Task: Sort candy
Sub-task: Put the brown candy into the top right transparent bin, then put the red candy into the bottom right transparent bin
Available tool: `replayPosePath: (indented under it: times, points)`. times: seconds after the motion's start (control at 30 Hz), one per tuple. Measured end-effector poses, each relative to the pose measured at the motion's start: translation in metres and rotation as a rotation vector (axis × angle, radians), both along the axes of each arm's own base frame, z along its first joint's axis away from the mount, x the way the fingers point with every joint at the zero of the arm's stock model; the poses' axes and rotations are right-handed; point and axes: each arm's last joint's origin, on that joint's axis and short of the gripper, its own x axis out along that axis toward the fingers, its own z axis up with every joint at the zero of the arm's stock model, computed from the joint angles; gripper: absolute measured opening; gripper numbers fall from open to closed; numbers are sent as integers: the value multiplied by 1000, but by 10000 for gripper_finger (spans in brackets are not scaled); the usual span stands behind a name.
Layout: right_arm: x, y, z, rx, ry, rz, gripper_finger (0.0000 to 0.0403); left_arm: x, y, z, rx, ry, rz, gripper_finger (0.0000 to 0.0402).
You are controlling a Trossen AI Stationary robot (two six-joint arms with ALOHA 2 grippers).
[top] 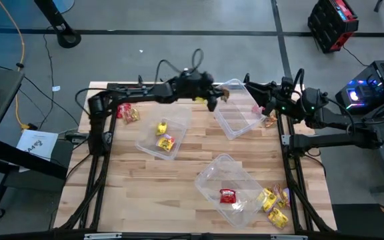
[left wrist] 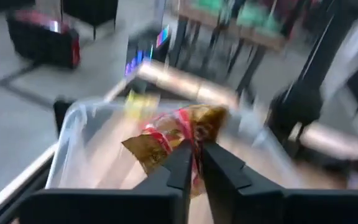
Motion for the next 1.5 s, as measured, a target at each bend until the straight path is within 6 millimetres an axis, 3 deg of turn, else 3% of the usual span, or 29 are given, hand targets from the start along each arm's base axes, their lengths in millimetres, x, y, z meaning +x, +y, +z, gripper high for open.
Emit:
replayPosePath:
  times: [0.2,0.3,0.43,0.63,0.8,0.93,1.17,1.37,1.5]
  points:
    - [0,0,0,-3,3,1,177,3,2,22,114,242,-59,113]
    - [0,0,0,-3,5,2,177,-17,1,36,139,399,-6,149]
    - [1,0,-3,1,34,3,177,-67,13,57,181,628,307,173]
    - [2,0,-9,17,93,8,177,-166,46,68,58,700,698,176]
    - [2,0,-10,36,97,11,177,-243,69,35,-170,735,933,176]
    - [2,0,-10,36,97,11,177,-275,80,-8,-362,757,1006,170]
    - [2,0,-10,41,94,11,177,-280,93,-69,-443,685,1109,164]
    - [2,0,-10,76,77,18,177,-285,105,-112,-525,813,1136,163]
    - [2,0,-10,98,66,23,177,-278,117,-124,-487,851,1129,158]
